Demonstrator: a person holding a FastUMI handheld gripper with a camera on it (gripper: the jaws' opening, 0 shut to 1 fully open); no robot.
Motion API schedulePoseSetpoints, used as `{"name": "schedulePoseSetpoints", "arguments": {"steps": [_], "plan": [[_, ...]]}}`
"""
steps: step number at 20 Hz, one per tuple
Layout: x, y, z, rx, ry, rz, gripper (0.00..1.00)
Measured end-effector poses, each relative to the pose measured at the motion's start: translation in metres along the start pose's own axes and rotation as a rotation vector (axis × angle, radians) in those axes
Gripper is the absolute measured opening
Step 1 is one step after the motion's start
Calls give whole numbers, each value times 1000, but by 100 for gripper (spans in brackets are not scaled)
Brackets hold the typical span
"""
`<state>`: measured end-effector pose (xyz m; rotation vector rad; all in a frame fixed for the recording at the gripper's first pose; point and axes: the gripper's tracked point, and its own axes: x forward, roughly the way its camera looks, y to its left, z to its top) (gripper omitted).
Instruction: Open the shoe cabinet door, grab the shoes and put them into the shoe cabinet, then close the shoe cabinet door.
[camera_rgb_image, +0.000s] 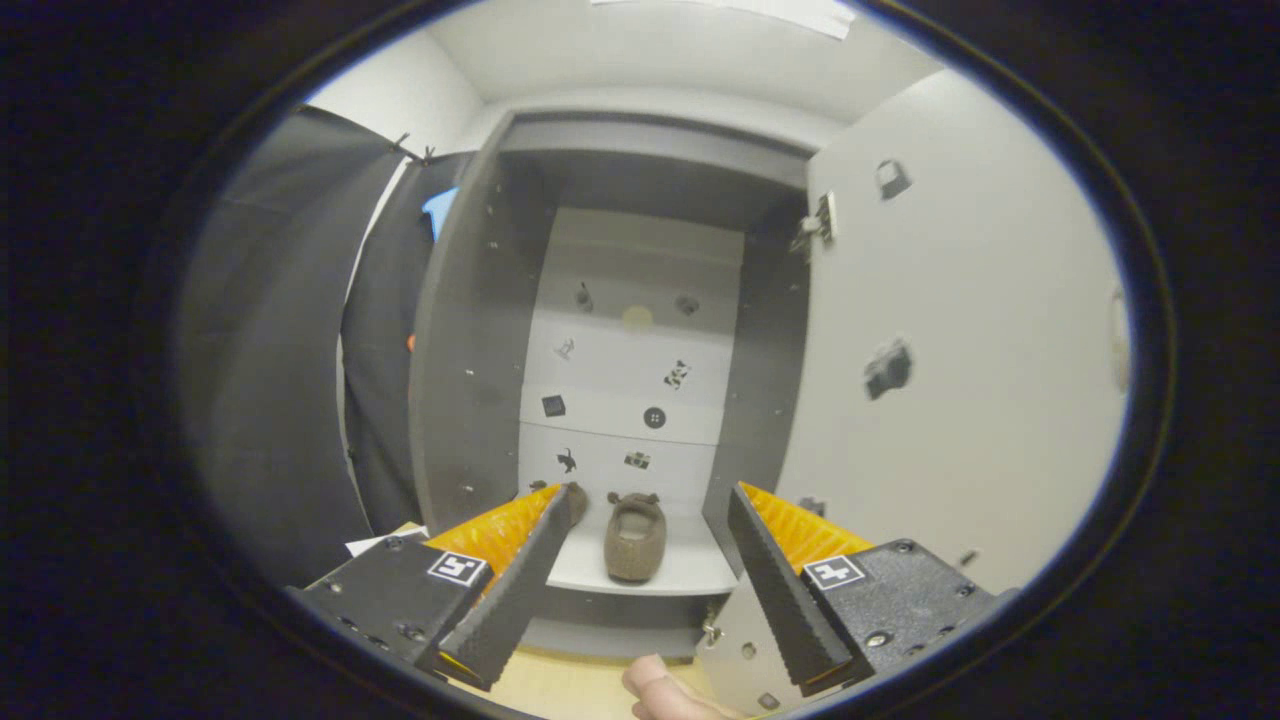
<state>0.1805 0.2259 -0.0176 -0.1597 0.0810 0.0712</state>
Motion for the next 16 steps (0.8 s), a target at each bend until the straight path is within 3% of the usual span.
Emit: {"name": "schedulePoseSetpoints", "arguments": {"steps": [4,7,11,16], "plan": [[-82,-23,14,-20,-78,-76,100],[-136,-39,6,11,-93,-60,100],[-177,-80,-15,35,-90,-51,100],[-210,-149,-28,47,-113,-133,100]]}}
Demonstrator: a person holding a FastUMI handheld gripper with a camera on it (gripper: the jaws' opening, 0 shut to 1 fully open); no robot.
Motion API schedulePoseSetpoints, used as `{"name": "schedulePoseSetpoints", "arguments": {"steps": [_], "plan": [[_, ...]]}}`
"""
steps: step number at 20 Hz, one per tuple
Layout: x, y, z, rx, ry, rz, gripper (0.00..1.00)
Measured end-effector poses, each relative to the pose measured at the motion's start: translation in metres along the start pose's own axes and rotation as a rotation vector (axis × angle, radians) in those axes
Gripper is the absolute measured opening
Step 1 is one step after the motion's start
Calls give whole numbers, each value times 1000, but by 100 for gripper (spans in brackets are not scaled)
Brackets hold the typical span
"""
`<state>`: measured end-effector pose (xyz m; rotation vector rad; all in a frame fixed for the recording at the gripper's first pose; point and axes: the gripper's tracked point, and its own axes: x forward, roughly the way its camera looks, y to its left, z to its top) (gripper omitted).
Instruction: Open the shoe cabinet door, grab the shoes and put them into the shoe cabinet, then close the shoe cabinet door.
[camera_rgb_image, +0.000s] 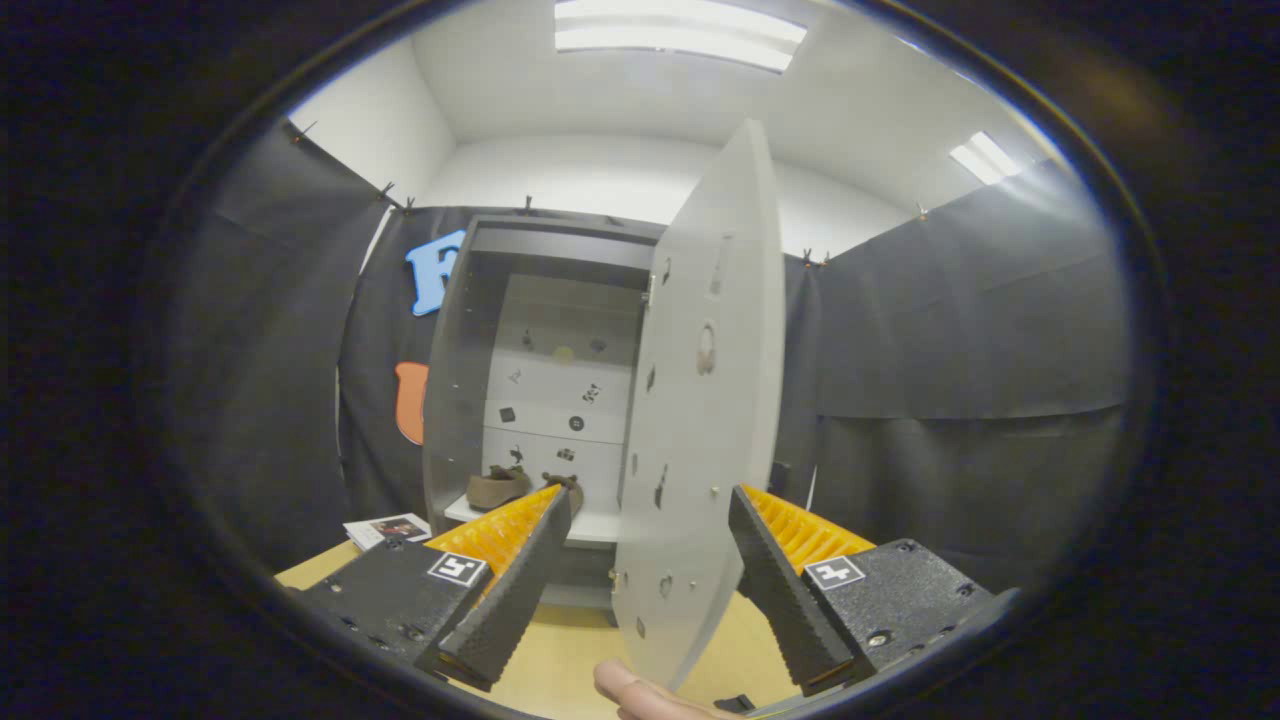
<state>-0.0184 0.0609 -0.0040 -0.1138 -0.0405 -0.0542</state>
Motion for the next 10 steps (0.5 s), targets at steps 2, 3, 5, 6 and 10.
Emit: {"name": "schedulePoseSetpoints", "arguments": {"steps": [2,3,5,6,10], "plan": [[-6,-27,-3,18,3,-31,100],[-8,-40,-6,24,6,-44,100],[-10,-65,-14,34,18,-65,100],[-10,-77,-18,42,22,-72,100],[-6,-129,-41,70,56,-100,100]]}}
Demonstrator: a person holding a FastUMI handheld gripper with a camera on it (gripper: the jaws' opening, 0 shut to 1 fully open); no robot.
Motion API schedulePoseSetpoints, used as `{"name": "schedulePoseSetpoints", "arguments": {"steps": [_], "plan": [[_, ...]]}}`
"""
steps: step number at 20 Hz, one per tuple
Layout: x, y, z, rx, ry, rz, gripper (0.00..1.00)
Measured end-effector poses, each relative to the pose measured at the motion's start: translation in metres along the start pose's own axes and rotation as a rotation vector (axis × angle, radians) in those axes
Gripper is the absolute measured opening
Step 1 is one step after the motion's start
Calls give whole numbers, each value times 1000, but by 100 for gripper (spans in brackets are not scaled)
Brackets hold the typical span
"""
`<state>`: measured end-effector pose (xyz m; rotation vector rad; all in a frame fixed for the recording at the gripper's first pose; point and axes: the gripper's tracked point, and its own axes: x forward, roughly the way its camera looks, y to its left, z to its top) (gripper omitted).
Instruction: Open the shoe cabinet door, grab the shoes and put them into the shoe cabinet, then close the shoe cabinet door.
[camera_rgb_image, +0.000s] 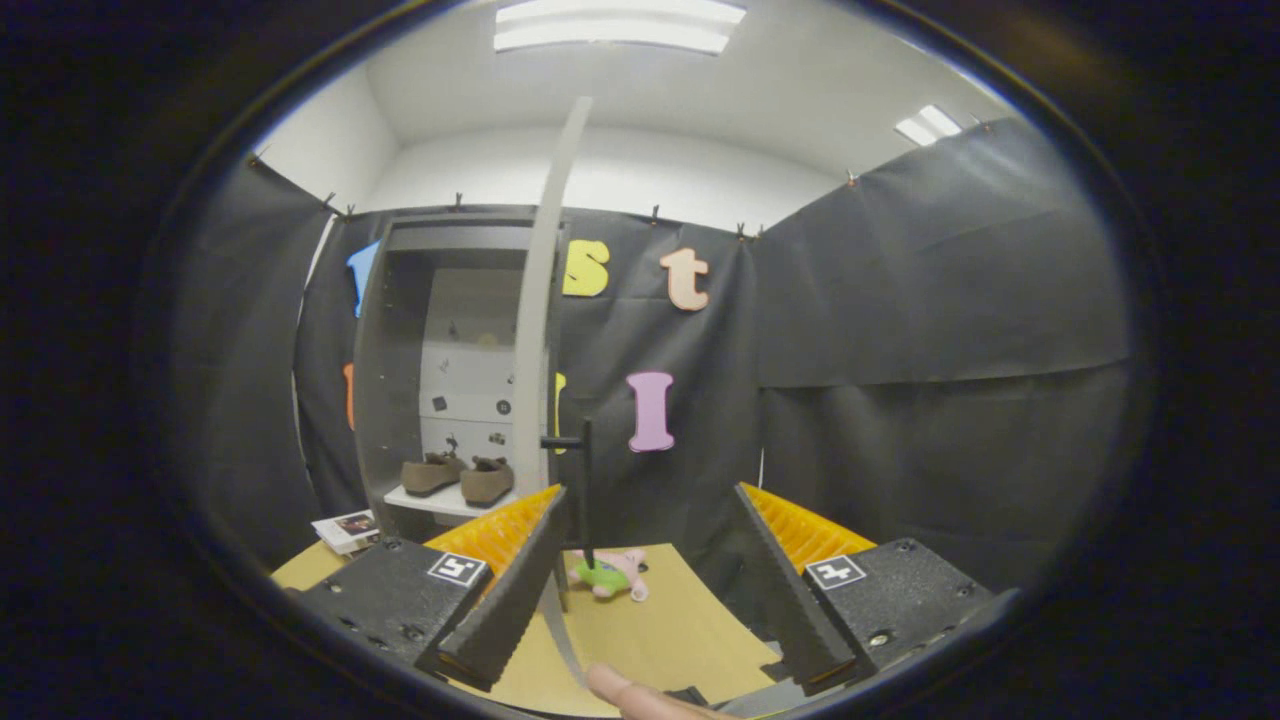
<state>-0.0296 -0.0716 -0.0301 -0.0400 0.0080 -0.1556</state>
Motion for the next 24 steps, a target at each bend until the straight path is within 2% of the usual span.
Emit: {"name": "schedulePoseSetpoints", "arguments": {"steps": [3,7,12,15,19,24], "plan": [[21,-44,-11,24,14,-66,100],[67,-79,-26,49,41,-58,100],[134,-94,-52,13,79,-29,100],[144,-77,-68,19,97,52,100],[152,-29,-70,50,115,189,100],[138,-2,-68,-2,117,239,100]]}}
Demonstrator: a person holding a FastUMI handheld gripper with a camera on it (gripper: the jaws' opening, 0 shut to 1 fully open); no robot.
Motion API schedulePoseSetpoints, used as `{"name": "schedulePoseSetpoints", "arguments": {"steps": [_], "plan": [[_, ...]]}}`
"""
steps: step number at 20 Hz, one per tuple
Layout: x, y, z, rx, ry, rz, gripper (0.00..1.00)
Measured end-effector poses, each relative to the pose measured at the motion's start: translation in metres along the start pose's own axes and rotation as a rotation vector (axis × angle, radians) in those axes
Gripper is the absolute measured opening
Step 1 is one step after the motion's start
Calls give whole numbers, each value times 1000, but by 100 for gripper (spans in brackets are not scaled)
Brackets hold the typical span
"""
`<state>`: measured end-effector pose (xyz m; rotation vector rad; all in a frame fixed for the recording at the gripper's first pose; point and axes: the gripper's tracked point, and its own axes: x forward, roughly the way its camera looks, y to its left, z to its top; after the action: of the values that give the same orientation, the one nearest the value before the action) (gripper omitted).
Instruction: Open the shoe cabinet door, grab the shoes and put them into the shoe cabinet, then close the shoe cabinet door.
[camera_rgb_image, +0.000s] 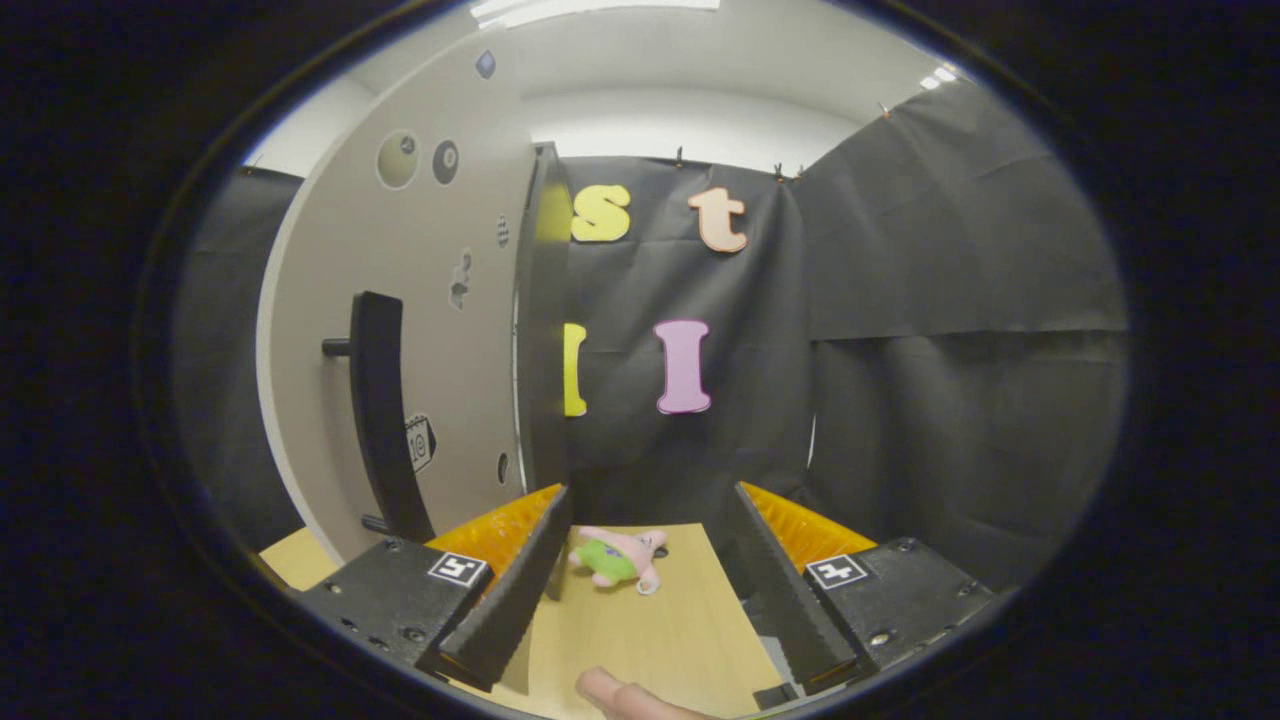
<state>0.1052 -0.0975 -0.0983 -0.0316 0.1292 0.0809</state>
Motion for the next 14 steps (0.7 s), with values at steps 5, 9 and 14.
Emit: {"name": "schedulePoseSetpoints", "arguments": {"steps": [5,9,14], "plan": [[-3,44,-5,0,15,73,95],[-10,72,-5,9,12,84,92],[-21,93,-8,2,1,59,92]]}}
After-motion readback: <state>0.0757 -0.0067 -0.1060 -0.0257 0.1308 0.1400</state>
